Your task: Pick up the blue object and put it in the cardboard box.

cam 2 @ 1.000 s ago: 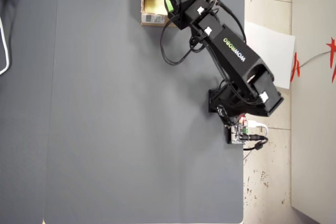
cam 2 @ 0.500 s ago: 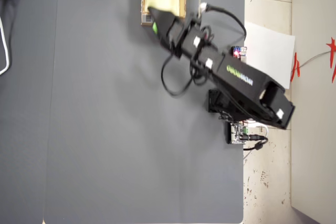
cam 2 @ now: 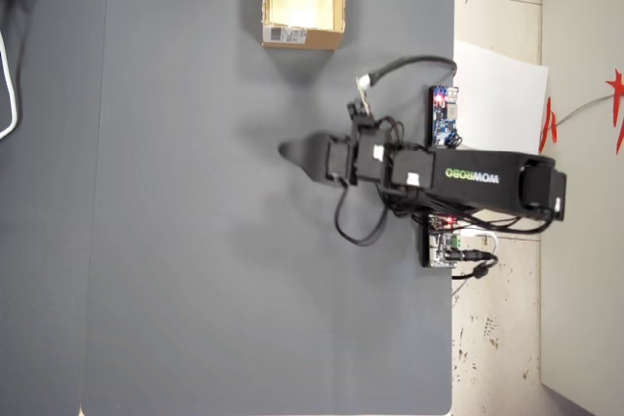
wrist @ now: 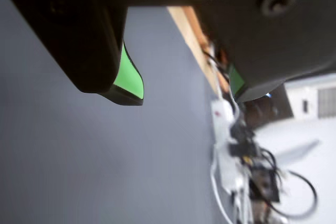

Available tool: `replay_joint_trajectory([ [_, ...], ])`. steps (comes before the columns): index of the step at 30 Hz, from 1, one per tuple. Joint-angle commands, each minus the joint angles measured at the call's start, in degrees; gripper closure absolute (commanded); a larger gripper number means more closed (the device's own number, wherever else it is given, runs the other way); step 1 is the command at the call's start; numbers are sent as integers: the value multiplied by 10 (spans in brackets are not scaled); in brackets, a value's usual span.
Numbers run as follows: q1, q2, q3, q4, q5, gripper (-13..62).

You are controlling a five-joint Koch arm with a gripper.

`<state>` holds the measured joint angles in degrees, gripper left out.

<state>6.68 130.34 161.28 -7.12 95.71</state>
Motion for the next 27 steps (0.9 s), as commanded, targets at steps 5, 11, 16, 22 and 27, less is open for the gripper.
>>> replay_joint_trajectory([
  [5,-18,54,74,-63,18,171],
  [11,-18,54,134,-86,18,171],
  [16,-18,55,175,-81,19,163],
  [22,-17,55,175,-3,22,144],
  [27,-17,55,175,58,20,145],
])
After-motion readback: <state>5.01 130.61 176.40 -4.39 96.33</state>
